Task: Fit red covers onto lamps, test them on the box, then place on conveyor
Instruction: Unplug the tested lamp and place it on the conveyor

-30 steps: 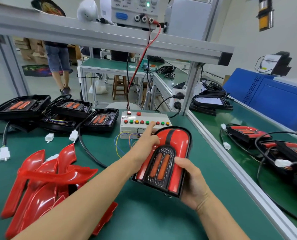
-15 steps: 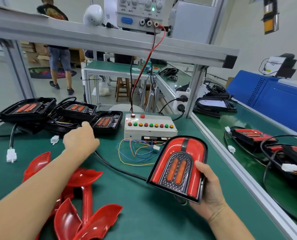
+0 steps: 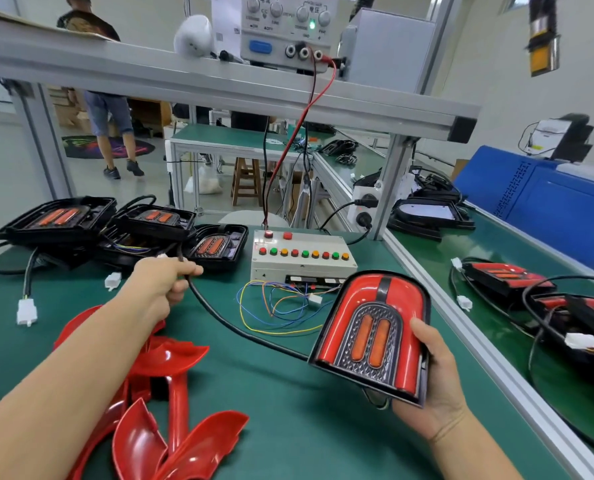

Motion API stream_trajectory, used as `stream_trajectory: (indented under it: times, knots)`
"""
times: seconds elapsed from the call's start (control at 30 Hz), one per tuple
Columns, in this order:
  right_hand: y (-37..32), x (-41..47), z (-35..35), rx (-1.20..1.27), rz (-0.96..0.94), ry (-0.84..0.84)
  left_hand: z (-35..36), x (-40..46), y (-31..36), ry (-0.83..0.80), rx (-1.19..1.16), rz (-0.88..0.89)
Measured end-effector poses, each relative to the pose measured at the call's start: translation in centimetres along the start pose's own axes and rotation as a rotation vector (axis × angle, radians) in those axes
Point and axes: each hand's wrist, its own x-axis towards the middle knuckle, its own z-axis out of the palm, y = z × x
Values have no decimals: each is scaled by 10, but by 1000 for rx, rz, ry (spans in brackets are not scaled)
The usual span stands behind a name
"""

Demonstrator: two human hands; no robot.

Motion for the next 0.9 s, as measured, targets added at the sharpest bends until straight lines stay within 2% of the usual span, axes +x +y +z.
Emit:
stream_trajectory:
  times: [0.17, 0.27, 0.37, 0.53, 0.73, 0.9]
  knots:
    - [-2, 0, -4, -7, -27, 46, 3, -26, 13, -145, -167, 2]
    - [-5, 0, -10, -5, -32, 68, 6, -37, 23, -267, -91, 54]
    - [-7, -2, -12, -12, -36, 68, 7, -43, 31, -303, -2, 115]
    - [-10, -2, -9, -15, -52, 74, 11, -50, 30, -277, 157, 258]
    - [-12, 2, -4, 19, -53, 68, 12, -55, 21, -112, 214, 551]
    - [-12, 4, 0, 31, -6, 42, 11, -65, 10, -149, 186, 640]
